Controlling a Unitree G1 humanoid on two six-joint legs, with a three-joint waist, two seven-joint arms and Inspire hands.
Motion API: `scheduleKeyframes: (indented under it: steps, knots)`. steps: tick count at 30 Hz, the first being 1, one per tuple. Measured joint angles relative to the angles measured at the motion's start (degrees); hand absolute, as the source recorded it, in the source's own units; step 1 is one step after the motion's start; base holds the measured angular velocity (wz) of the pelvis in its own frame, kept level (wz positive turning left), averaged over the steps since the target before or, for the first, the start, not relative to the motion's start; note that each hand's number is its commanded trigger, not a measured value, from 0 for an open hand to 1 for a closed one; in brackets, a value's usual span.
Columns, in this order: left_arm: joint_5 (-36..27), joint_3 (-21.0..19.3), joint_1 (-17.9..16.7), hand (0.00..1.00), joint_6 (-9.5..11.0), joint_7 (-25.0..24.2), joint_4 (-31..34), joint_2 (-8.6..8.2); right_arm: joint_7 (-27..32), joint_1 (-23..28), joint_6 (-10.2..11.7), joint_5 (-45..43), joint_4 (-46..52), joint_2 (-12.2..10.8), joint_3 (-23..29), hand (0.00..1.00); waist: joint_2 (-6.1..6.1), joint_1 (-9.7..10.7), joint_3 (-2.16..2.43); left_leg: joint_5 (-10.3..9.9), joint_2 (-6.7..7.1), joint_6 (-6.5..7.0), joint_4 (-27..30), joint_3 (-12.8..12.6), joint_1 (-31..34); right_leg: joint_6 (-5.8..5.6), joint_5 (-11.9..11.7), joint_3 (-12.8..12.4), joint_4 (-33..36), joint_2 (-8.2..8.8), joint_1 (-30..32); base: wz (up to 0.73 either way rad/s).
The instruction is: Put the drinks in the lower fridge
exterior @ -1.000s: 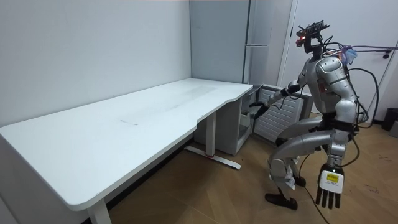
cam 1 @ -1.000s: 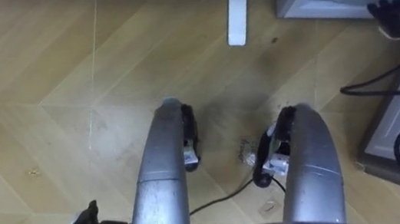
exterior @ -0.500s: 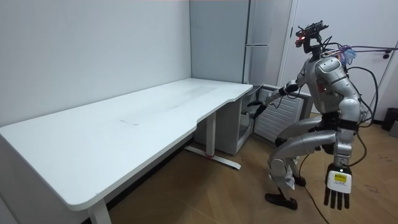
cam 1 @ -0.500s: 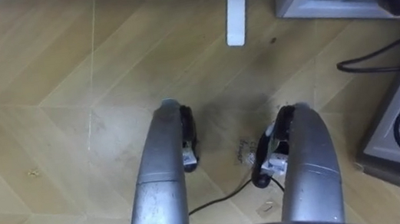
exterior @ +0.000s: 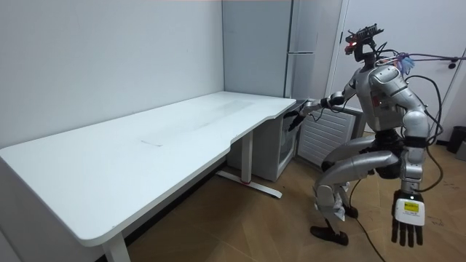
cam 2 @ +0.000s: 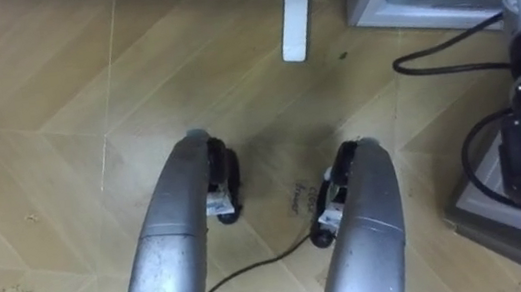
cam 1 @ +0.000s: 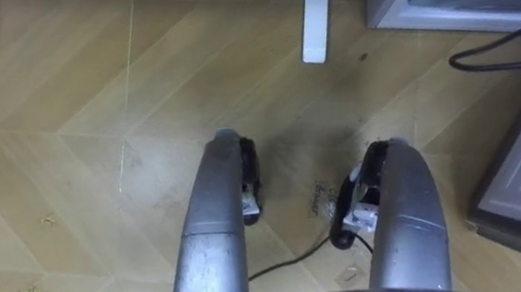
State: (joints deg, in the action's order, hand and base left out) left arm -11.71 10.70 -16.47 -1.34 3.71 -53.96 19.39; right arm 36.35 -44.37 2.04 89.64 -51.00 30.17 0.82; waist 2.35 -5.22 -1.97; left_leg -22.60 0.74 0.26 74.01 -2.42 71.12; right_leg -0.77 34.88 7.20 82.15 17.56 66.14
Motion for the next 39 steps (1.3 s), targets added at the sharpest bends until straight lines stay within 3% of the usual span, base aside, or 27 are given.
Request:
scheduleKeyframes:
  steps: [14,17,21,24,29,33,36,39]
  knots:
    - [0.0,0.1,0.0,0.0,1.0,0.1,-1.2,0.01,0.5,0.0,0.6,0.0,0.0,0.0,-2.3,0.0,-0.11,-0.1,-0.07,-0.1,0.07,-0.4,-1.5,0.0,-2.0,-0.16,-0.1,0.3,-1.5,-0.04,-2.0,0.0]
    - [-0.1,0.3,0.0,0.0,1.5,0.0,-1.2,0.01,-0.4,1.4,0.6,0.1,-0.1,0.0,-2.7,0.0,-0.16,-1.1,-0.1,0.2,-0.34,-0.18,-3.1,-0.1,-4.1,-0.35,-0.7,0.4,-3.6,-0.88,-4.0,-0.09]
    - [-0.1,0.7,0.1,0.0,1.9,-0.2,-1.0,0.35,-7.3,5.0,1.1,0.0,-2.6,0.0,-2.7,0.0,-0.28,-1.6,-0.2,0.9,-0.56,-0.33,-8.2,0.3,-8.9,-0.59,-2.0,1.9,-9.4,-1.57,-9.2,-0.02]
    - [0.0,0.7,0.7,0.0,2.1,-0.6,-1.2,0.6,-14.2,7.6,1.1,-0.7,-6.0,-0.1,-3.0,0.0,-0.28,-2.0,-0.3,2.2,-0.7,-0.48,-13.0,1.3,-12.2,0.04,-4.1,4.1,-15.3,-2.24,-13.5,0.02]
    - [0.0,1.0,2.3,0.0,1.7,-2.1,-2.5,1.03,-28.7,14.3,0.8,-6.8,-15.7,-0.1,-4.7,0.0,-0.22,-3.0,-0.52,2.3,-0.83,-0.61,-20.4,2.0,-21.3,-1.08,-5.5,6.0,-24.7,-3.87,-23.7,0.01]
    - [-0.1,0.9,2.9,0.0,1.5,-3.4,-2.6,1.51,-35.7,20.1,0.3,-11.0,-19.0,-0.3,-4.8,0.0,-0.54,-2.6,-0.58,2.3,-0.93,-0.64,-23.4,2.6,-25.5,-1.45,-6.0,7.2,-29.3,-4.65,-28.9,0.04]
    - [0.0,0.8,3.7,0.0,1.1,-4.2,-2.9,1.52,-39.0,24.3,-0.9,-14.5,-20.9,-1.3,-4.8,0.0,-0.41,-2.3,-0.6,2.5,-0.93,-0.87,-25.9,2.7,-28.5,-1.46,-6.5,7.7,-32.1,-4.92,-32.1,0.03]
    - [0.3,0.8,4.0,0.0,1.2,-4.4,-4.1,1.36,-42.6,28.0,-1.0,-19.6,-25.2,-4.4,-6.5,0.0,-0.61,-2.3,-0.54,2.7,-1.58,-1.32,-29.0,2.9,-33.5,-1.4,-7.6,8.6,-36.8,-6.17,-37.6,-0.06]
